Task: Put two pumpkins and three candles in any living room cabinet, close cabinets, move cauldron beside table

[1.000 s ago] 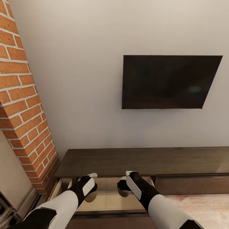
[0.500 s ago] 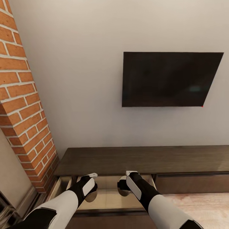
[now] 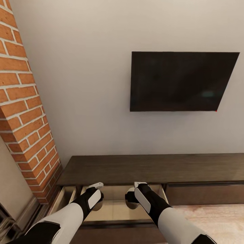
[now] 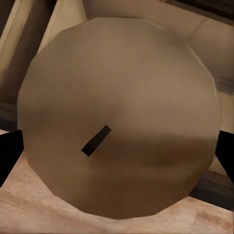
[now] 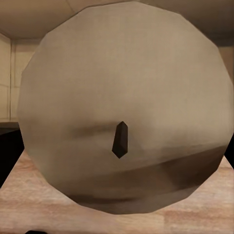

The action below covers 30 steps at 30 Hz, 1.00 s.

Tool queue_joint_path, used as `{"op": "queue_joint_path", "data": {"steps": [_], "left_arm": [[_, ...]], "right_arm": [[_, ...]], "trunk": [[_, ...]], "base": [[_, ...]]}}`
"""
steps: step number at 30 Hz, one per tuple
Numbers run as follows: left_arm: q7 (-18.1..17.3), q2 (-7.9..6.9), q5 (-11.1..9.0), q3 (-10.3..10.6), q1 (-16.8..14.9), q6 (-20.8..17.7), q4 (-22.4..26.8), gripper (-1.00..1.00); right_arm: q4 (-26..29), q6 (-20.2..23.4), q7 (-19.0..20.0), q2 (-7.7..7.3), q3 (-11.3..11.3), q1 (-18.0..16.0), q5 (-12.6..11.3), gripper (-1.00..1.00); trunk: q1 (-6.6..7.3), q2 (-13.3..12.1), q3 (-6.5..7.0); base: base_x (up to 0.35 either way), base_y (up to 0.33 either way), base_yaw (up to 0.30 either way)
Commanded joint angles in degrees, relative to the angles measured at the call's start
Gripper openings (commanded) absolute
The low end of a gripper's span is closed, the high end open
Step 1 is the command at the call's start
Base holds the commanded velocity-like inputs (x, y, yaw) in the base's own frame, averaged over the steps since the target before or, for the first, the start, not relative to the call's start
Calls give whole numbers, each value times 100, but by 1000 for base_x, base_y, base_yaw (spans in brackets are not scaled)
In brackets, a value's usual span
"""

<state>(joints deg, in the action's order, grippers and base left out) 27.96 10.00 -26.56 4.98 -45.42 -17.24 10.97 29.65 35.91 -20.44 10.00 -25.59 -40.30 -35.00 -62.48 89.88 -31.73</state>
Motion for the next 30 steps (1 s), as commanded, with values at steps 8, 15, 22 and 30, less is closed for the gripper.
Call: {"op": "queue_joint_path", "data": {"steps": [8, 15, 22, 30], "left_arm": [[35, 0, -34, 55, -2, 35, 11, -100], [34, 0, -34, 56, -2, 42, 11, -100], [34, 0, -34, 56, 5, 56, 11, -100], [26, 0, 91, 56, 14, 69, 11, -100]], "right_arm": [[6, 12, -48, 0, -17, -4, -42, -100], [6, 12, -48, 0, -22, -3, -42, -100], [6, -14, -48, 0, -25, -4, -42, -100], [6, -262, -41, 0, -25, 4, -42, -100]], "trunk": [[-176, 326, -150], [-330, 607, -276], [-484, 887, -401], [-659, 1208, -545]], "base": [[0, 0, 0], [0, 0, 0], [0, 0, 0], [0, 0, 0]]}}
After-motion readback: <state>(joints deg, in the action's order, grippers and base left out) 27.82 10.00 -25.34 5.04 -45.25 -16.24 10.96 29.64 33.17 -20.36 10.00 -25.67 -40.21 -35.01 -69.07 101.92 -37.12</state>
